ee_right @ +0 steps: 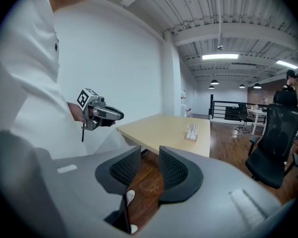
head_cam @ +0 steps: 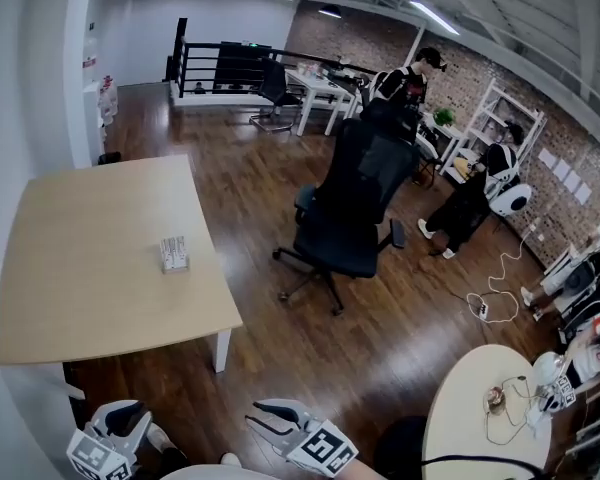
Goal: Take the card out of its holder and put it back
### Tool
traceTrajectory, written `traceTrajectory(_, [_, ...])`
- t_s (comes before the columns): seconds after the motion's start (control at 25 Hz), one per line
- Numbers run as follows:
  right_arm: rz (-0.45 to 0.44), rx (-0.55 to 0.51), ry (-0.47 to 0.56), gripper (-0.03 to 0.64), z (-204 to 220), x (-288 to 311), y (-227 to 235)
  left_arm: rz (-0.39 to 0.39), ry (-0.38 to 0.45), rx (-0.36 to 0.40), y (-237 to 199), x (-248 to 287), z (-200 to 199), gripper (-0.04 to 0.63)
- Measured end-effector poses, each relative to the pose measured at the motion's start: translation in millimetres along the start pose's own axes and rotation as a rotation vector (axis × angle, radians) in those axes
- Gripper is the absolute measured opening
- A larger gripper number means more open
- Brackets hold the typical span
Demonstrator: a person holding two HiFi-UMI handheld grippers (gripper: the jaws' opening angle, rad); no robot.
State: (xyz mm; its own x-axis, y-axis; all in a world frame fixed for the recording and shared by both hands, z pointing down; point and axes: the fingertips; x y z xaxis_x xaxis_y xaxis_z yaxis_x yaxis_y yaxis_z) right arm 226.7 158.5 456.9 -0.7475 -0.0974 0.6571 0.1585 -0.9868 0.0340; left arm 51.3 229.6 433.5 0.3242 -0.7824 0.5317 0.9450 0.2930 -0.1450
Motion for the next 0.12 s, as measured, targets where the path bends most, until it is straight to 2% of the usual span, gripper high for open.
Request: traceTrajectory(0.12, [-0.013,-0.009,-0.001,0.121,-1.8,1.7,-4.4,-0.009,-0.012,-0.002,0.2,-5.2,4.1,0.074])
Point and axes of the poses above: the fingertips, and each gripper's own axes: x forward along the fingers, y to its right, z out of its underside, and after that the axes turned 15 degrees about -y, right-handed
